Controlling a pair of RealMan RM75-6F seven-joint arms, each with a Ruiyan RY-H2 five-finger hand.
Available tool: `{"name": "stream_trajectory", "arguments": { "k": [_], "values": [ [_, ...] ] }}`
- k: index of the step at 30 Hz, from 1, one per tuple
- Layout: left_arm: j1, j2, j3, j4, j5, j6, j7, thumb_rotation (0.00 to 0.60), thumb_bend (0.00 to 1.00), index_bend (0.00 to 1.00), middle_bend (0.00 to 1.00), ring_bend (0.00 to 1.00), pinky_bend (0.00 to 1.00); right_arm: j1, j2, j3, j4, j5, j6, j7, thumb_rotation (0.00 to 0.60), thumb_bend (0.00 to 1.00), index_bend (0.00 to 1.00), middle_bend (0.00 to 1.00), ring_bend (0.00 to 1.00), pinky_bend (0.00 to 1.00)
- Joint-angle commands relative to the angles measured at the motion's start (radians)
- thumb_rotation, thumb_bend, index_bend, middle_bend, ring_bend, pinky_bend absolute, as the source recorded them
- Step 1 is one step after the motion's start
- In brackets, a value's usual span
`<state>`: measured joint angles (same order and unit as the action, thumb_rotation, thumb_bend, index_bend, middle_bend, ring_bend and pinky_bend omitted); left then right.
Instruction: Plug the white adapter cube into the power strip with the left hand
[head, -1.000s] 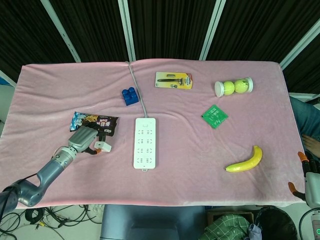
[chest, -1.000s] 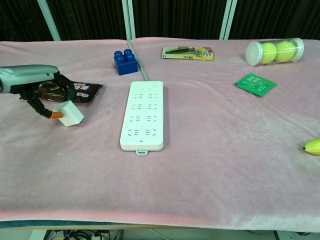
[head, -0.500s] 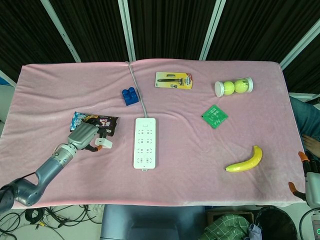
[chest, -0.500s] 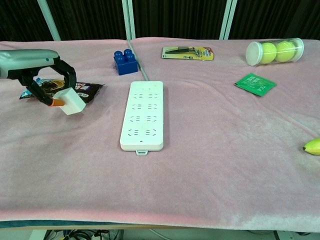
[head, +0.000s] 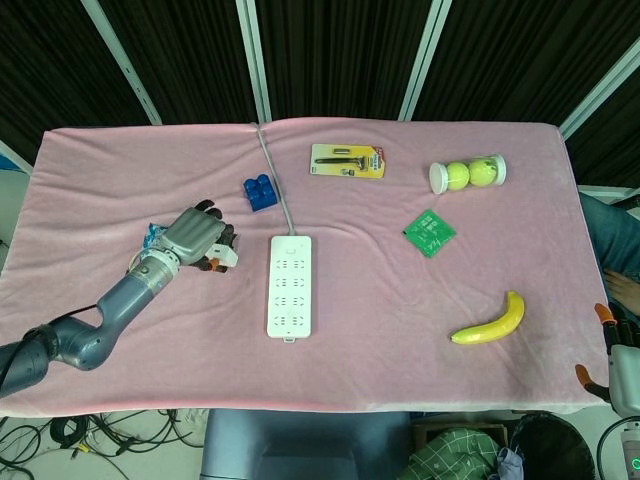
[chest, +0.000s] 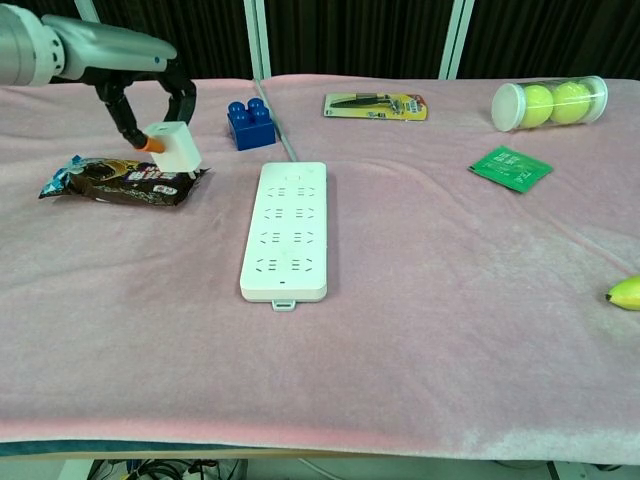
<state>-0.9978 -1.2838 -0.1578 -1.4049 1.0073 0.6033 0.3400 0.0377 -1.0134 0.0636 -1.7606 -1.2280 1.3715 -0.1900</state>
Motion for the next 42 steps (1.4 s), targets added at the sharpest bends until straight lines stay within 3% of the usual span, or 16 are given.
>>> {"name": "stream_trajectory", "arguments": {
  "k": [1,7,12,18,42],
  "values": [
    [-0.185,-0.06,-0.017,0.043,-0.289,-0.05,0.165,0.6,0.43,0.58,0.58,0.21,0.12,0.001,0.001,0.001,0.002,0.002,-0.002,0.003,0.6,0.2,0.0,0.04,0.13,0.19],
    [-0.312,-0.12,0.032,0.067,-0.519,-0.01,0.266,0.6,0.45,0.6,0.6,0.22,0.13,0.001,0.002,0.002,0.004,0.003,-0.003,0.007,0.6,0.2,0.0,0.04,0.13,0.19],
    [-0.379,-0.182,0.073,0.092,-0.628,0.027,0.324,0.6,0.45,0.61,0.61,0.26,0.22,0.001,0.002,0.002,0.005,0.004,-0.003,0.006,0.6,0.19,0.0,0.04,0.13,0.19],
    [-0.435,-0.226,0.114,0.107,-0.74,0.07,0.394,0.6,0.47,0.61,0.62,0.26,0.22,0.001,0.002,0.002,0.003,0.005,-0.003,0.005,0.6,0.19,0.0,0.04,0.13,0.19],
    [-0.49,-0.234,0.143,0.073,-0.864,0.119,0.469,0.6,0.47,0.63,0.62,0.26,0.22,0.001,0.002,0.001,0.005,0.0,-0.002,0.007,0.6,0.2,0.0,0.04,0.13,0.19]
  ]
}}
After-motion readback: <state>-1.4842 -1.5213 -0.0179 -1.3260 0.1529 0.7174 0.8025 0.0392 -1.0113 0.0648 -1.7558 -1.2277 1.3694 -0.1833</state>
